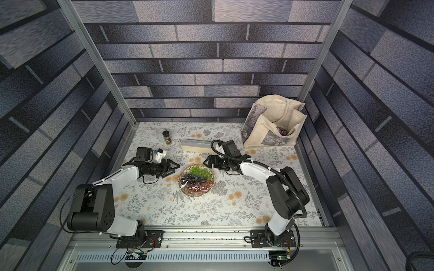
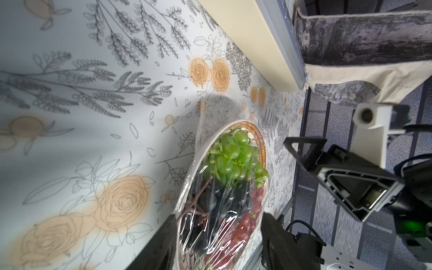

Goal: Wrap the plate with plastic wrap
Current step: Cover the plate with plastic wrap.

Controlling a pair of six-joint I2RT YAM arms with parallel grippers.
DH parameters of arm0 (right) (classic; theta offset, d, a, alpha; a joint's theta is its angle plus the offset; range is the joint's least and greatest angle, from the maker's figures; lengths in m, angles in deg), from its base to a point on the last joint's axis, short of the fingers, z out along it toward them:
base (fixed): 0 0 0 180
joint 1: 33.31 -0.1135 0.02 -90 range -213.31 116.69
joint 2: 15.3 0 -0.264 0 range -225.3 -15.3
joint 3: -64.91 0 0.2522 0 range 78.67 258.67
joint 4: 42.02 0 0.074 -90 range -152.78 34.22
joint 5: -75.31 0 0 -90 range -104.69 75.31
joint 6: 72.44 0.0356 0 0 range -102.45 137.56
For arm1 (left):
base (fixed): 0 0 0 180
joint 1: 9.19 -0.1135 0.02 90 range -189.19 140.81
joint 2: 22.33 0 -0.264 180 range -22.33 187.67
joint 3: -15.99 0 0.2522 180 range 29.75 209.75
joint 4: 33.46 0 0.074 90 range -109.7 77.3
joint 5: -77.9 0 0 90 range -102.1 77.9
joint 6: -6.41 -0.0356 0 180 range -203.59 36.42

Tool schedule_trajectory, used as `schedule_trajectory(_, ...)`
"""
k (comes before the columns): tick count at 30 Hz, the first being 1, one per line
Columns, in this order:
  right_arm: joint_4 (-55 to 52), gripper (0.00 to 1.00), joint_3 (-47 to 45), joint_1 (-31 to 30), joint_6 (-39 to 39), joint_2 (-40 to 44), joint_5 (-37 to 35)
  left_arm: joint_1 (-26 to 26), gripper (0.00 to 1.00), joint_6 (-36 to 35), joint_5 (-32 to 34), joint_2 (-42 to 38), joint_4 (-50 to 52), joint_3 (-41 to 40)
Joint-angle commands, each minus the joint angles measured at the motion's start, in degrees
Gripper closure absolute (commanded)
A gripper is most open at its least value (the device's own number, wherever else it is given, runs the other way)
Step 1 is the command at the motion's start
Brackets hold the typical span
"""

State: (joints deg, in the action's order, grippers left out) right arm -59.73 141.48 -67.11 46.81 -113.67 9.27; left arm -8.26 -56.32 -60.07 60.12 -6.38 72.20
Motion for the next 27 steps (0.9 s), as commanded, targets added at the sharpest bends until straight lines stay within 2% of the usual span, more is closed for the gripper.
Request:
schedule_trajectory(1,-2.0,0.07,7.9,-0.8,-11.3,-6.7,7.8,0.1,0.40,0.4,-0.5,-4.1,4.1,-4.9)
schedule_trajectory(6,-4.2,0.08,18.2,-2.9,-12.7,-16.2,12.0,1.3,0.38,6.0,-1.9,-10.0,0.0,-11.8)
schedule_trajectory(11,-5.0,0.07,23.2,-4.0,-12.6,-23.5,15.0,2.0,0.37,8.3,-2.0,-12.4,-1.2,-14.7)
schedule_trajectory(23,-7.4,0.06,20.3,-4.1,-11.4,-26.4,19.2,5.5,0.37,11.9,-1.8,-11.1,-5.6,-17.6)
schedule_trajectory(27,-5.6,0.05,18.9,-3.4,-3.6,-26.6,24.7,6.6,0.36,14.5,0.0,-12.4,-9.2,-18.8)
